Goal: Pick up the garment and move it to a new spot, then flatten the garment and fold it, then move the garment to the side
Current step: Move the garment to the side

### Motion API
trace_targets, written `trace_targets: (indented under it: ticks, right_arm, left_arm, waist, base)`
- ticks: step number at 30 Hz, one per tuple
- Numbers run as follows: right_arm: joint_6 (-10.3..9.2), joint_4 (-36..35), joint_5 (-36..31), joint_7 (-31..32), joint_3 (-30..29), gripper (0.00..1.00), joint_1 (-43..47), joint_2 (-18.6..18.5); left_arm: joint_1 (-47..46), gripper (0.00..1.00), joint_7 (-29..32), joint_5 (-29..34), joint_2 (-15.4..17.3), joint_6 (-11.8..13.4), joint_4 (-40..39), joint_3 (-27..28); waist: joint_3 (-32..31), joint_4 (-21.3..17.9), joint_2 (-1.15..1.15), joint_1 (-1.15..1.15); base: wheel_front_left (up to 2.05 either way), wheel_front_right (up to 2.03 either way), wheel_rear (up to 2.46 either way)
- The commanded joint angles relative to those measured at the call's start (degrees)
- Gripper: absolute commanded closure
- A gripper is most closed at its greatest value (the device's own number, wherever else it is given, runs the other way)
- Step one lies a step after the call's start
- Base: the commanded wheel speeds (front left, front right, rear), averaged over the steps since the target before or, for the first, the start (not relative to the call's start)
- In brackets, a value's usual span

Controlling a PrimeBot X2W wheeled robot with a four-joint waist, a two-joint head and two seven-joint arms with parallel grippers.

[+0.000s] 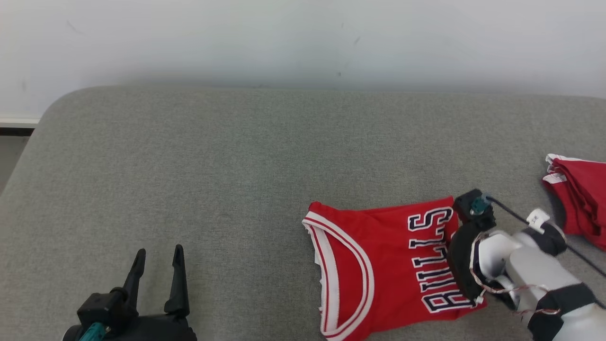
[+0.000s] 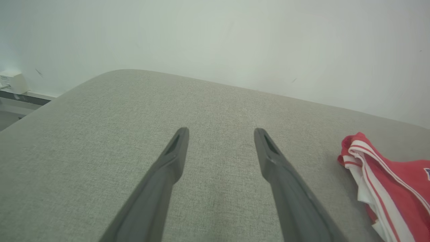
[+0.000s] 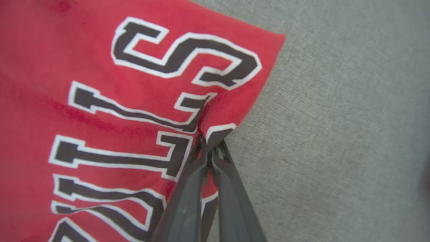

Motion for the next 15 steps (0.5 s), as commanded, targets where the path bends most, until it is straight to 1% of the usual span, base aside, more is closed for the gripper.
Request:
trace_targets:
  ticks: [1, 8, 12, 15]
  right_arm:
    - [-0.30, -0.9, -0.3, 0.4, 0.9, 1.00, -1.9, -1.6]
    - [-0.27, -6.9, 1.1, 4.8, 8.3, 1.00, -13.6, -6.7]
    - [-0.26, -8.1, 2.4, 6.8, 9.8, 1.00, -19.7, -8.7]
    - [-0.26, -8.0, 3.0, 8.0, 9.7, 1.00, -22.8, -10.4]
  left_arm:
    - [-0.6, 0.00, 0.0, -0.2, 0.0, 0.3, -0.6, 0.1]
    - [-1.0, 0.00, 0.0, -1.9, 0.0, 0.3, -4.9, 0.8]
    - [-1.4, 0.00, 0.0, -2.3, 0.0, -0.3, -8.0, 1.4]
    - [-1.8, 0.00, 0.0, -2.2, 0.0, 0.0, -9.7, 1.0]
  waist:
    - [0.6, -0.8, -0.02, -0.01]
    - [2.9, -5.5, -0.02, -0.01]
    - [4.6, -8.9, -0.02, -0.01]
    - [5.7, -11.1, -0.02, -0.01]
  base:
    - [0.00, 0.00, 0.00]
    - [0.00, 0.00, 0.00]
    - [0.00, 0.00, 0.00]
    - [0.00, 0.00, 0.00]
